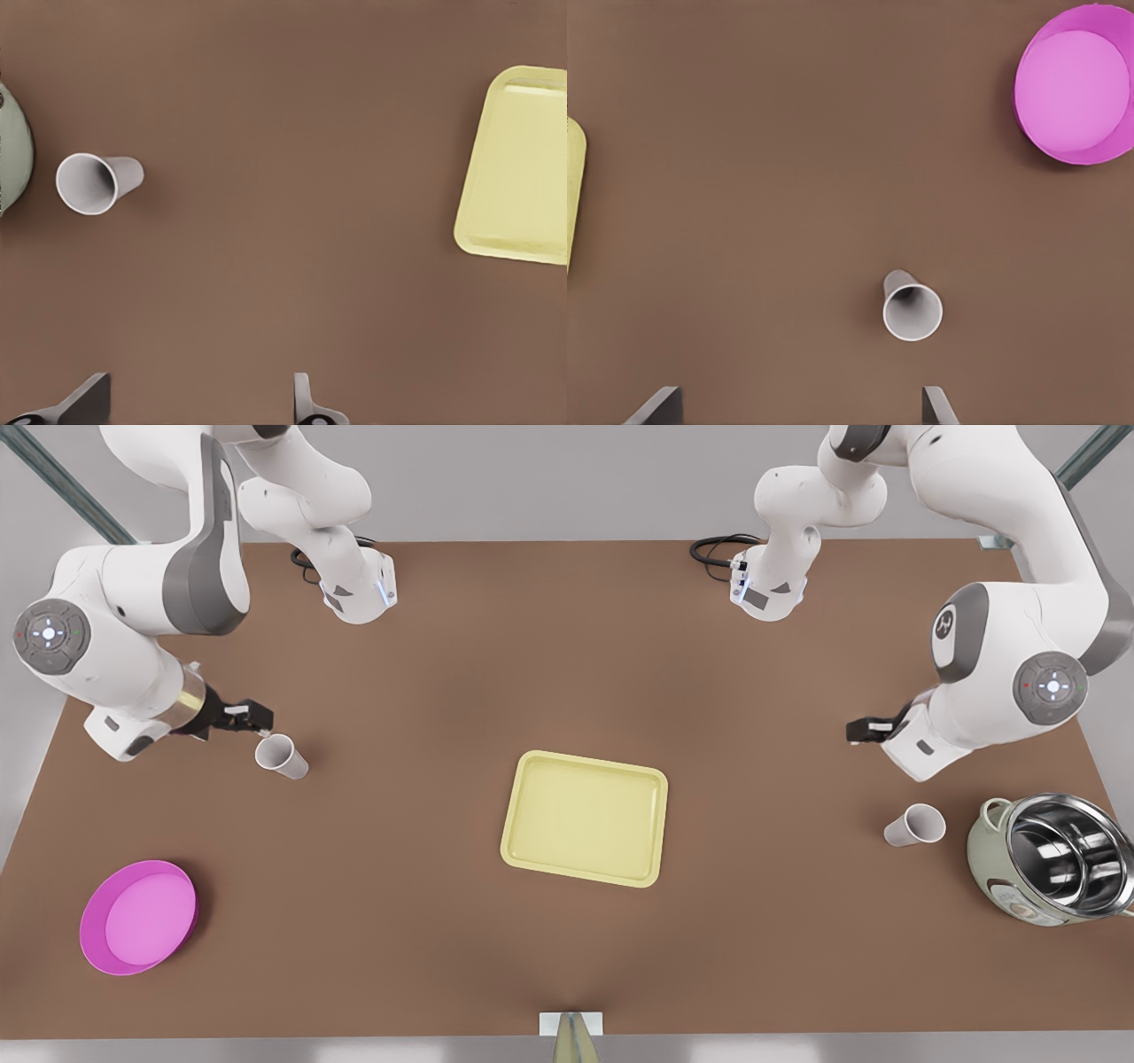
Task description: Use both arms to respectively pick up the white IKEA cups from the middle-left and middle-right positions, then place the white IKEA cups onto the middle-middle tray, ensuring that the cups remain upright and do not tip over
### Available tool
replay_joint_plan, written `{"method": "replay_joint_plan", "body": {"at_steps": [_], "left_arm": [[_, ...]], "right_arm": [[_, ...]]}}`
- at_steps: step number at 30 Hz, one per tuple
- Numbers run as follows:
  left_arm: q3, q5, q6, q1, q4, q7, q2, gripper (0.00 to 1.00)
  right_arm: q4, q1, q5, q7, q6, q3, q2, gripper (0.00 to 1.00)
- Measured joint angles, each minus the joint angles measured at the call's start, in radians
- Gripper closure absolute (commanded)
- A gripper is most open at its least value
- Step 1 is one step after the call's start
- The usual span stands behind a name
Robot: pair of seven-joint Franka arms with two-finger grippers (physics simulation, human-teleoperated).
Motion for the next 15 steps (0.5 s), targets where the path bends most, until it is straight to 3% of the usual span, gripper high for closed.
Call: {"method": "replay_joint_plan", "body": {"at_steps": [3,6,10,15], "left_arm": [[0.011,-0.001,0.042,-0.004,0.000,-0.005,0.020,0.00],[0.068,-0.017,0.147,0.048,0.000,-0.001,0.173,0.00],[0.091,-0.023,0.332,0.138,-0.002,0.030,0.321,0.00],[0.132,-0.026,0.485,0.150,-0.026,0.073,0.360,0.00]], "right_arm": [[-0.001,-0.014,-0.003,-0.015,0.037,-0.001,0.036,0.00],[-0.014,-0.089,-0.007,-0.037,0.082,-0.001,0.117,0.00],[-0.158,-0.153,-0.018,-0.063,0.158,-0.001,0.106,0.00],[-0.400,-0.178,-0.021,-0.088,0.297,-0.002,0.004,0.00]]}}
